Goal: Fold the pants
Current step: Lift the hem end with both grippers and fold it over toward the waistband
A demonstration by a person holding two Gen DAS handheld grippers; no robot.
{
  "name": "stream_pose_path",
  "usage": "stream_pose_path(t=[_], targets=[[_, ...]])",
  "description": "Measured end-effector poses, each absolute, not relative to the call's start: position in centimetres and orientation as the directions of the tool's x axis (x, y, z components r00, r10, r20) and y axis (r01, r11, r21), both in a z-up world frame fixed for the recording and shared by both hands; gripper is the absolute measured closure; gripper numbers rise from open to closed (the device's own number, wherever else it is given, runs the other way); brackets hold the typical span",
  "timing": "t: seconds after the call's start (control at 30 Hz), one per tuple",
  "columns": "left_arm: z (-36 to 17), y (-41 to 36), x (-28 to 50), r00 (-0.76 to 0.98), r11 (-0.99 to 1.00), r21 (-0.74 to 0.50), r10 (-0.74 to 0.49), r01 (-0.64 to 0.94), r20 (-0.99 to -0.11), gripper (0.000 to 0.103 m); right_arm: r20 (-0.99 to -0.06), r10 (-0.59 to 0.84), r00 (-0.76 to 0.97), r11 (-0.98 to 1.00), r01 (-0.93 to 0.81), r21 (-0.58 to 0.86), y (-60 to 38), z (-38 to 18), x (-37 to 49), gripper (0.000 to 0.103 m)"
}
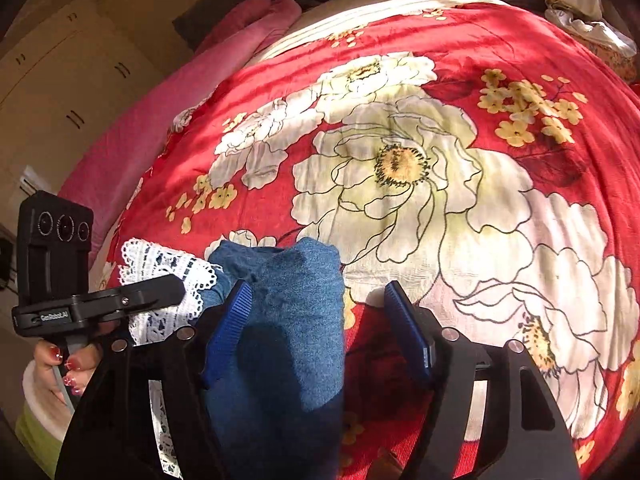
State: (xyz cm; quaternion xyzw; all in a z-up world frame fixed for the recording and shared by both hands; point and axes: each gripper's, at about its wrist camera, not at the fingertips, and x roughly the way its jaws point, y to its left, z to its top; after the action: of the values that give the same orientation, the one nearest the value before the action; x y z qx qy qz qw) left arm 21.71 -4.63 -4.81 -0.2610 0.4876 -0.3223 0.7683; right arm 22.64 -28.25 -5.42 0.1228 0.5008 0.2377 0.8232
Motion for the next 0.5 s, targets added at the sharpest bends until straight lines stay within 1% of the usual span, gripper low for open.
stream_pose_path(t=[0.03,0.07,0.1,0.13,0.2,0.27,0.33,0.4,0.43,0.47,0.5], targets=[[-4.5,-4.3,21.6,0.326,0.643,-0.724,-0.760,0.251,-0.562,0.090,-0.775,0.508,0.376,0.861,-0.264,0.435,-28.1,-5.8,22.9,0.069],[-4.2,-4.0,21.4,0.336,0.633,-0.727,-0.768,0.265,-0.545,0.091,-0.760,0.536,0.367,0.844,-0.260,0.470,-28.3,-6.0,23.0,0.088],[-3.9,-3.8,21.3,0.348,0.633,-0.723,-0.768,0.278,-0.539,0.091,-0.725,0.582,0.368,0.813,-0.257,0.522,-28.8,-5.8,22.9,0.090],[-3.8,-3.7,21.2,0.357,0.641,-0.713,-0.761,0.283,-0.542,0.091,-0.699,0.596,0.395,0.802,-0.250,0.543,-29.4,-5.3,22.9,0.090],[-4.6,-3.5,21.7,0.361,0.674,-0.697,-0.731,0.245,-0.579,0.091,-0.671,0.596,0.441,0.799,-0.242,0.551,-30.2,-4.6,22.8,0.090],[-6.0,-3.5,22.3,0.358,0.694,-0.693,-0.709,0.198,-0.608,0.091,-0.710,0.547,0.444,0.836,-0.239,0.495,-29.7,-5.0,23.2,0.090],[-6.9,-3.6,22.4,0.360,0.734,-0.659,-0.666,0.162,-0.653,0.091,-0.745,0.511,0.429,0.860,-0.247,0.447,-28.9,-6.2,23.7,0.087],[-7.2,-3.4,22.2,0.369,0.746,-0.646,-0.653,0.163,-0.661,0.090,-0.750,0.505,0.428,0.863,-0.261,0.432,-28.5,-6.9,23.7,0.084],[-7.1,-3.2,22.1,0.373,0.740,-0.652,-0.658,0.162,-0.654,0.088,-0.740,0.515,0.433,0.857,-0.259,0.445,-28.8,-6.7,23.5,0.082],[-6.9,-3.0,21.9,0.376,0.735,-0.658,-0.662,0.161,-0.648,0.085,-0.730,0.527,0.435,0.849,-0.252,0.464,-29.2,-6.5,23.4,0.075],[-6.6,-2.6,21.7,0.380,0.729,-0.666,-0.667,0.159,-0.640,0.081,-0.719,0.534,0.444,0.845,-0.241,0.478,-29.7,-6.1,23.1,0.064]])
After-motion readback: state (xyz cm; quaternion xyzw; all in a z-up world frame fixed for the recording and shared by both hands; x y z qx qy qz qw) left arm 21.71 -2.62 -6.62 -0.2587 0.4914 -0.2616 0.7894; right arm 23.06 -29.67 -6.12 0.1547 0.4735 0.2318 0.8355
